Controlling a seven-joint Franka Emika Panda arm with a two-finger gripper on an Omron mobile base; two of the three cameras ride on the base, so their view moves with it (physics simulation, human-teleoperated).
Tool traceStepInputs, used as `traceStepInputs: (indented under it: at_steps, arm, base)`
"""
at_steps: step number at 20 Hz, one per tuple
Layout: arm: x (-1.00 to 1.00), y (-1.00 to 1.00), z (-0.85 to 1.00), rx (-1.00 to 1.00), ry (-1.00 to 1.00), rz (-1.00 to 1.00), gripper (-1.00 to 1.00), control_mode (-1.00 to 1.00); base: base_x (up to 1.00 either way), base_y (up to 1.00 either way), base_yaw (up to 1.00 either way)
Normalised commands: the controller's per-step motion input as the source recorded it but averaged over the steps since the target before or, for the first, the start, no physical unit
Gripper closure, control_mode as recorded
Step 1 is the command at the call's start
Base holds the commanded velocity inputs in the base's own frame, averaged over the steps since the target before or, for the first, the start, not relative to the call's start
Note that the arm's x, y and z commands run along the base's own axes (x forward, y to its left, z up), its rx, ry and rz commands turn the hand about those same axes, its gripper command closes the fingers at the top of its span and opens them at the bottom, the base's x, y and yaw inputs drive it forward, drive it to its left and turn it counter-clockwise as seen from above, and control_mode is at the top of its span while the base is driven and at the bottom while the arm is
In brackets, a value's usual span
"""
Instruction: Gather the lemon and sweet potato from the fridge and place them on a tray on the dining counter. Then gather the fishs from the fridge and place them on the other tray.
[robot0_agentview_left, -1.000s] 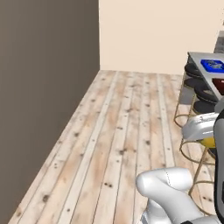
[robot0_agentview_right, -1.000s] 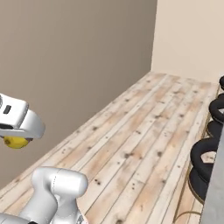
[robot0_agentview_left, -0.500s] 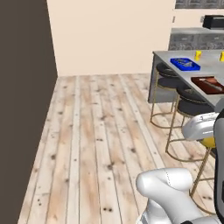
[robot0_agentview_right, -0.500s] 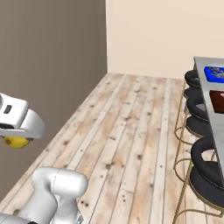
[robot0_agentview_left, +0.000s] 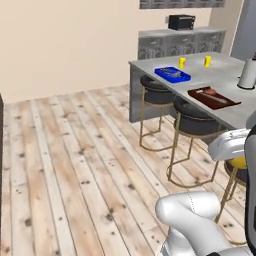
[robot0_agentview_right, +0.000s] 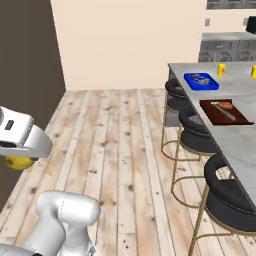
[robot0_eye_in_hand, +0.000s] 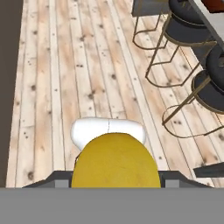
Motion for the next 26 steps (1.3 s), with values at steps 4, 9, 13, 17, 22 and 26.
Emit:
traceStepInputs:
  at_steps: [4,9,13,17,22,26]
  arm:
    - [0.00,0.00,0.00,0.00,0.00,0.00,1.00,1.00]
    - [0.00,0.00,0.00,0.00,0.00,0.00,1.00,1.00]
    - [0.00,0.00,0.00,0.00,0.00,0.00,1.00,1.00]
    - [0.00,0.00,0.00,0.00,0.00,0.00,1.00,1.00]
    - [0.00,0.00,0.00,0.00,0.00,0.00,1.00,1.00]
    - [0.00,0.00,0.00,0.00,0.00,0.00,1.00,1.00]
  base:
    - [0.70,0.52,-0.51]
    - [0.70,0.55,-0.50]
    - [0.70,0.55,-0.50]
    - [0.71,0.54,-0.50]
    - [0.72,0.54,-0.50]
    - [0.72,0.48,-0.51]
